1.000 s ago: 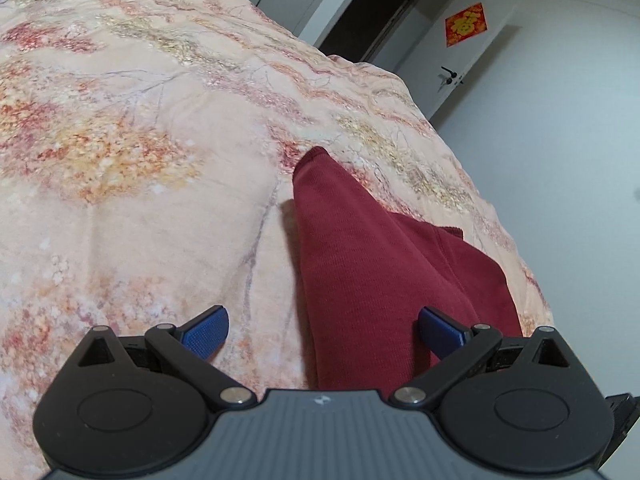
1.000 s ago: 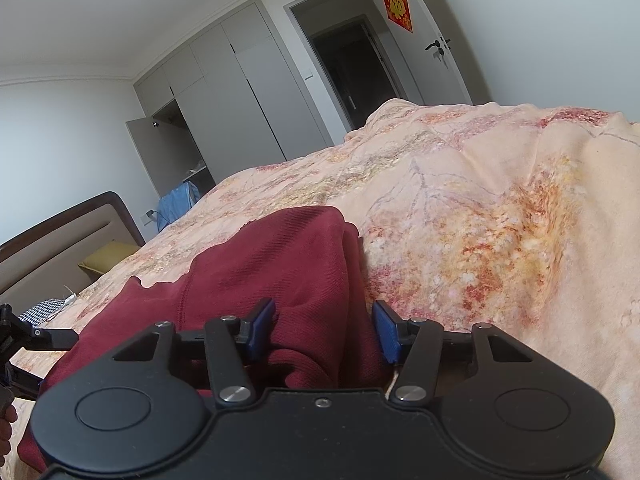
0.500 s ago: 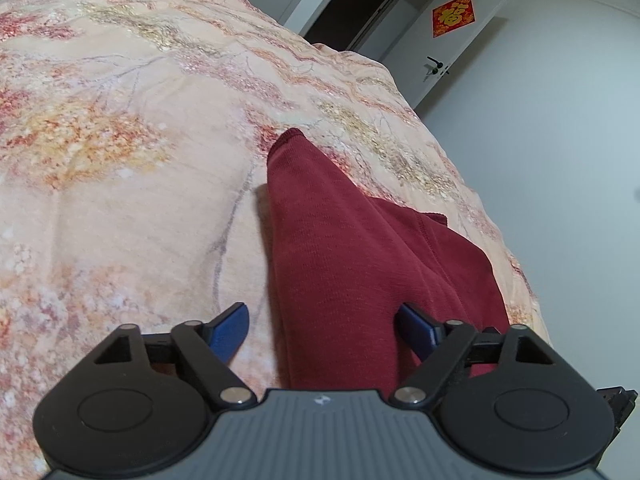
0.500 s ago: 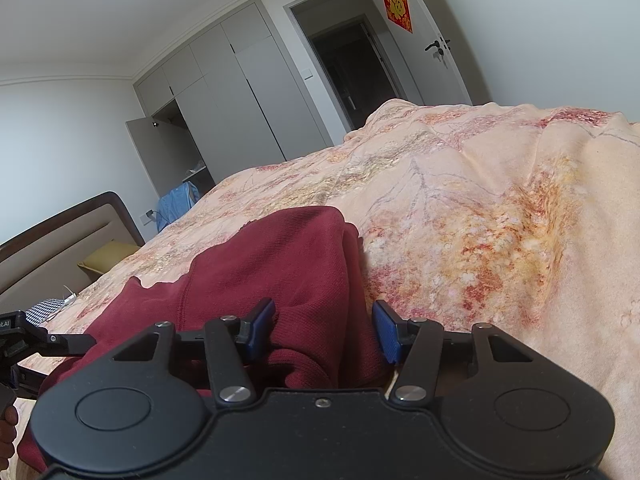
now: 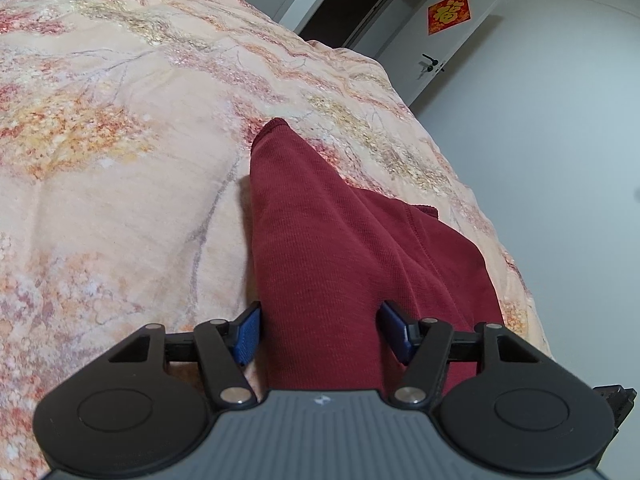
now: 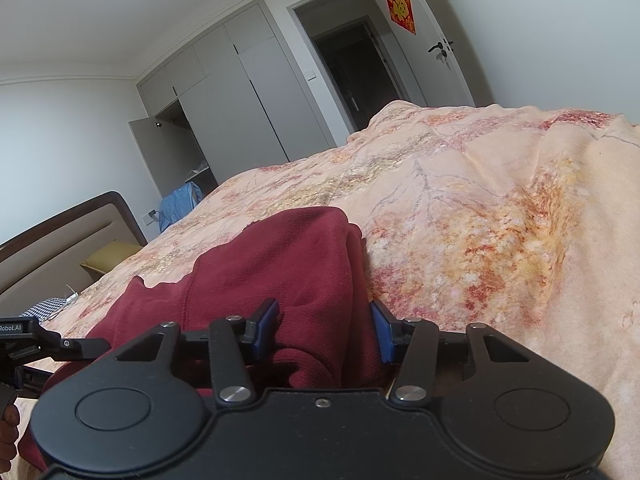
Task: Fold small clothes
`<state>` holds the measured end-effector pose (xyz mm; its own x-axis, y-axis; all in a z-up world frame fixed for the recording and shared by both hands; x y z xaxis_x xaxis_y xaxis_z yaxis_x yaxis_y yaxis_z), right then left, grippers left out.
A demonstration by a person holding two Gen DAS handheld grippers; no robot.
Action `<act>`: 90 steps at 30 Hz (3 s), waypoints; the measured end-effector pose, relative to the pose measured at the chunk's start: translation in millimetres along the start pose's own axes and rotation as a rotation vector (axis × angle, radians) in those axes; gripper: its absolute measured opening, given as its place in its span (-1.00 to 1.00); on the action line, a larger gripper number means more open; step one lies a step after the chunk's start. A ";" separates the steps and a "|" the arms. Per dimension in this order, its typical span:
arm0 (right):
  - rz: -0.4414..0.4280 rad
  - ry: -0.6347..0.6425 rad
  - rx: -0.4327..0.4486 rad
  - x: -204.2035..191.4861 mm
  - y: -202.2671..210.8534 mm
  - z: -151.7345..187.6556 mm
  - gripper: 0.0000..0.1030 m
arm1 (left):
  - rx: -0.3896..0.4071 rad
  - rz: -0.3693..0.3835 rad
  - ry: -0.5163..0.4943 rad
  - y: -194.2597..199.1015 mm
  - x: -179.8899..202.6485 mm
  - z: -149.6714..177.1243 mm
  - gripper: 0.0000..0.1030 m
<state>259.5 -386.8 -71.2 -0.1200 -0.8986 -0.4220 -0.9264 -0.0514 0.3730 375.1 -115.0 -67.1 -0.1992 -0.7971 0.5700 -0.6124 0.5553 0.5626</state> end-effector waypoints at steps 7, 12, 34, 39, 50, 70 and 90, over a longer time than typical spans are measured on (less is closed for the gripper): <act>0.001 0.003 0.001 -0.3 -0.1 0.0 -0.02 | 0.006 -0.002 0.002 -0.8 -1.1 0.8 0.26; 0.032 0.062 -0.002 -14.6 4.3 -4.7 -0.47 | 0.014 -0.004 -0.027 3.7 3.1 -0.7 -0.08; 0.032 -0.057 0.096 -154.1 60.6 -28.3 -0.67 | -0.022 -0.093 -0.237 65.9 36.7 -9.0 -0.43; -0.016 -0.026 0.079 -174.0 65.1 -16.9 -0.67 | -0.013 -0.128 -0.226 80.1 30.6 0.5 -0.43; -0.070 0.010 0.069 -210.0 61.1 -16.0 -0.67 | 0.022 -0.181 -0.261 104.8 20.3 -11.7 -0.44; -0.136 0.109 0.071 -239.1 39.5 -19.1 -0.67 | 0.067 -0.158 -0.189 110.7 -22.2 -30.5 -0.45; -0.172 0.003 -0.018 -268.5 -72.2 -7.2 -0.66 | 0.090 -0.299 -0.196 106.2 -95.7 -116.6 -0.44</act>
<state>361.2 -145.0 21.0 0.0413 -0.8773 -0.4782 -0.9268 -0.2124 0.3097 418.4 47.9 8.0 -0.1387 -0.9562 0.2578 -0.7289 0.2748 0.6271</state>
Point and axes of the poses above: each gripper's, at about its wrist camera, not at the fingertips, and y roughly against the way its jaws point, x to its right, z to its underside, the point moved 5 cm from there along -y, roughly the way its jaws point, and after that the axes turned 2 degrees about z, right-handed, at the moved point
